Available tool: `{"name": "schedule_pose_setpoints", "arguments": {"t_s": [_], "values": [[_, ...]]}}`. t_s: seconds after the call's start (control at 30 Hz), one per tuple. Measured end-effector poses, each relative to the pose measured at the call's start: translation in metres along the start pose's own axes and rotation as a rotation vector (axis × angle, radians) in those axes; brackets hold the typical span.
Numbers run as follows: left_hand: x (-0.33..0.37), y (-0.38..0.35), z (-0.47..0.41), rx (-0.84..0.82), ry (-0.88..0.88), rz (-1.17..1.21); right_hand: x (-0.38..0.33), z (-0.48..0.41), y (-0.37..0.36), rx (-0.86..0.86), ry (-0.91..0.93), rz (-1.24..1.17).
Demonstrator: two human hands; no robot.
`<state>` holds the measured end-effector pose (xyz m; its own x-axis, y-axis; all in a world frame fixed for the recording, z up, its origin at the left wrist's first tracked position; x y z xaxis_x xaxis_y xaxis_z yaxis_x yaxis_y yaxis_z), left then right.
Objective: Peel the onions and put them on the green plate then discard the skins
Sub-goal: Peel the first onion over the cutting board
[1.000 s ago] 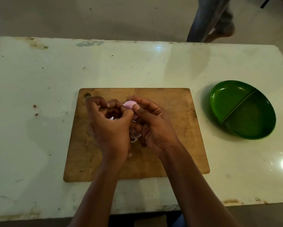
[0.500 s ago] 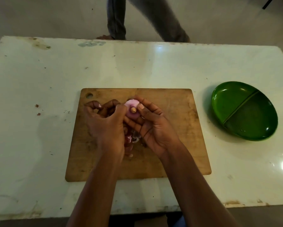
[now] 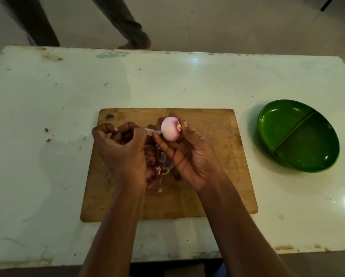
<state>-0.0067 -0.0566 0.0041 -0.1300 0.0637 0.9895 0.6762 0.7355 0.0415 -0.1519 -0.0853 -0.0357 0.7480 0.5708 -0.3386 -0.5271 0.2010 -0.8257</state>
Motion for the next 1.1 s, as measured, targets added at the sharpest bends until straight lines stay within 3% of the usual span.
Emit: {"name": "schedule_pose_setpoints", "arguments": {"t_s": [0.23, 0.5, 1.1], "values": [[0.003, 0.006, -0.004, 0.017, -0.04, -0.042, 0.001, -0.004, -0.007, -0.213, -0.024, -0.078], [0.016, -0.02, 0.008, -0.239, -0.251, -0.188, -0.011, -0.002, 0.008, 0.027, 0.076, 0.107], [0.052, -0.033, 0.031, -0.417, -0.755, -0.263, -0.015, -0.003, 0.006, -0.021, 0.127, 0.219]]}}
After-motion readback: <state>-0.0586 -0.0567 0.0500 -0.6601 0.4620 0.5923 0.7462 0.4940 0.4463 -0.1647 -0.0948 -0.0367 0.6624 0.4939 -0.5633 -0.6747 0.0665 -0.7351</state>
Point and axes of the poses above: each hand's wrist, its own z-axis away from the middle knuckle, its own y-axis out of the back of the hand, x = y × z, the point moved 9 cm from there along -z, towards the middle knuckle, and after that the axes turned 10 degrees about -y, right-handed, at the moved point
